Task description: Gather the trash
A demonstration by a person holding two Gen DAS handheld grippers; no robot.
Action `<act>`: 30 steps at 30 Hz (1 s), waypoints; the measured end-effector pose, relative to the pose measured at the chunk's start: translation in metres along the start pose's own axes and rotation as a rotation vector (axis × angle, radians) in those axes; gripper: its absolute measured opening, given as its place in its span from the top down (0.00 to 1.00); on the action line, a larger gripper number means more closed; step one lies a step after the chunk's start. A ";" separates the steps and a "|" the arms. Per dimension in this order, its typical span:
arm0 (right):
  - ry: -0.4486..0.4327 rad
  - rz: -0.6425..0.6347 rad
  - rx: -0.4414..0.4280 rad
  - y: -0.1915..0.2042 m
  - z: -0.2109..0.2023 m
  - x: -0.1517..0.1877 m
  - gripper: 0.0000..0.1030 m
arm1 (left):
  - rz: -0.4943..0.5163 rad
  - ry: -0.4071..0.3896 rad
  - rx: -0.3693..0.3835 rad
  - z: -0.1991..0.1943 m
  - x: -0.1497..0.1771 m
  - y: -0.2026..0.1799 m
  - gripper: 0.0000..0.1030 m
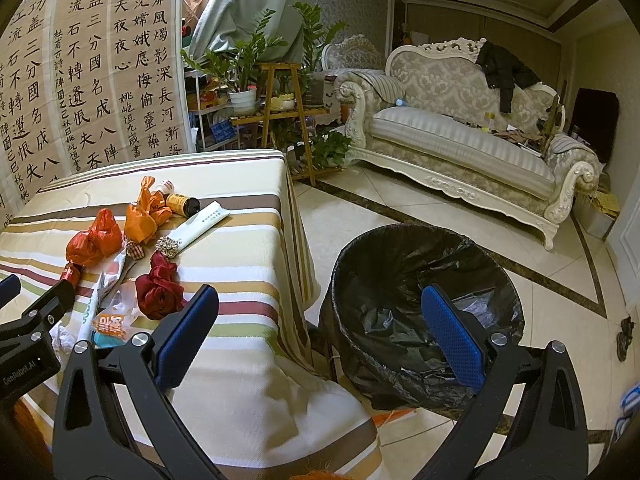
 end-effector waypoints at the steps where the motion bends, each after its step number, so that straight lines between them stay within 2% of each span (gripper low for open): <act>1: 0.000 0.000 0.000 0.000 0.000 0.000 0.04 | 0.000 0.000 -0.001 0.000 0.000 0.000 0.06; 30: 0.018 0.000 -0.004 0.004 0.004 0.008 0.04 | 0.013 0.013 -0.012 0.006 0.002 0.001 0.06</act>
Point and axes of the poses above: each gripper's, at about its wrist camera, not at the fingertips, and z roughly the way its jaws point, y to its left, x to its underside, the point moved 1 cm from there along z, roughly the way its jaws point, and after that the axes turned 6 degrees about x, right-handed, at the moved point
